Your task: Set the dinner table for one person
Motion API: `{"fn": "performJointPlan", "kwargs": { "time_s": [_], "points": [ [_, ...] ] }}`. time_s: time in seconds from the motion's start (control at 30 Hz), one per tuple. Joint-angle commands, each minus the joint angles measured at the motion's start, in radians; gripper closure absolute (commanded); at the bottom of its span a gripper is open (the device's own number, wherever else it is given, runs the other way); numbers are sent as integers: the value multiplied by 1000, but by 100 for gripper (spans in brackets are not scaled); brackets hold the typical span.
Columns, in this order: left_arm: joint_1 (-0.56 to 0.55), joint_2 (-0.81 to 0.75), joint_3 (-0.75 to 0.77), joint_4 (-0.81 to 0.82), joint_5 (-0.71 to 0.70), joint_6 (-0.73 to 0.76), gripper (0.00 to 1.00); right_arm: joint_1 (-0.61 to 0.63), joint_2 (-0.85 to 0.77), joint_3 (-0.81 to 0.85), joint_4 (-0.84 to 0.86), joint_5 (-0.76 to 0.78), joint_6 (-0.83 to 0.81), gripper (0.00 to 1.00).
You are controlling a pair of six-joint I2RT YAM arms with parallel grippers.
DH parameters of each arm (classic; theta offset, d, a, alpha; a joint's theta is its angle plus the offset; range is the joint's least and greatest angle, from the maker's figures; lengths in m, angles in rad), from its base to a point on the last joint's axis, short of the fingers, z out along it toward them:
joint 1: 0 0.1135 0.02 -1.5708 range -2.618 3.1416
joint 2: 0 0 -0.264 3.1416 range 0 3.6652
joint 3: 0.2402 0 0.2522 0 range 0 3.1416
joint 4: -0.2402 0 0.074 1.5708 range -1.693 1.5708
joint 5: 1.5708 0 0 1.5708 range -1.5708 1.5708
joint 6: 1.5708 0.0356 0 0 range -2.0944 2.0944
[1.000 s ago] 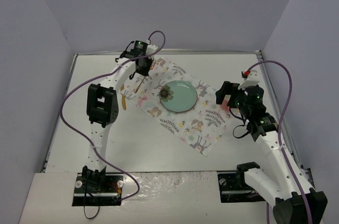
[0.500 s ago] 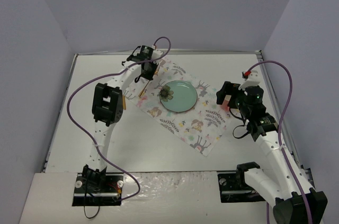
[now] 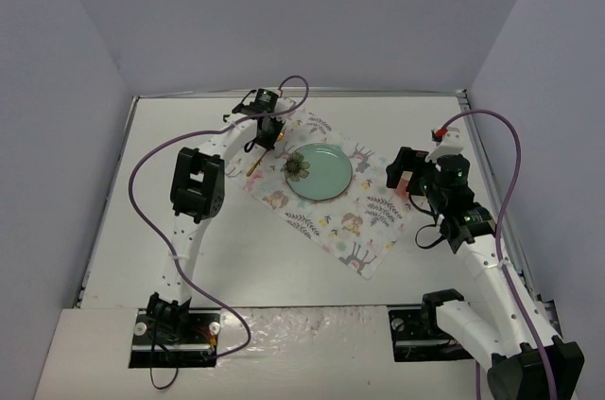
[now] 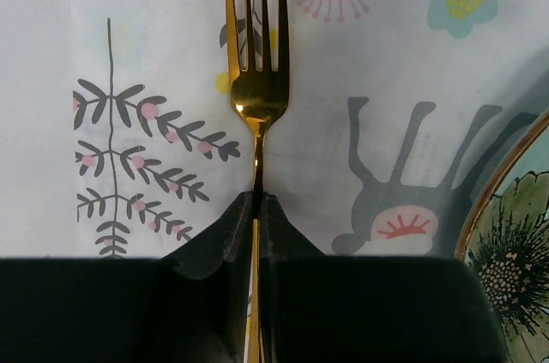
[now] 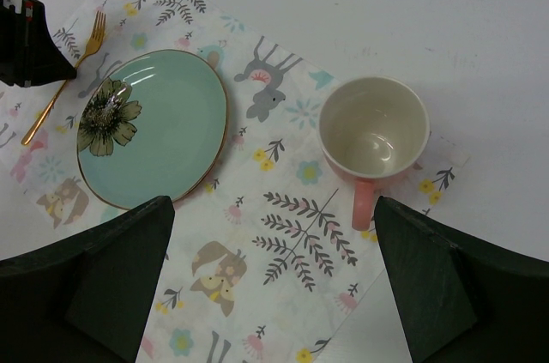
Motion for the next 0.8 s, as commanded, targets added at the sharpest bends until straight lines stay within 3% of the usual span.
{"fn": "performJointPlan", "kwargs": {
  "time_s": [0.0, 0.77],
  "points": [
    [-8, -11, 50, 25, -15, 28, 100, 7, -2, 8, 48, 21, -5, 0],
    [-26, -23, 35, 25, -42, 88, 100, 7, -6, -8, 48, 16, -7, 0]
  ]
}}
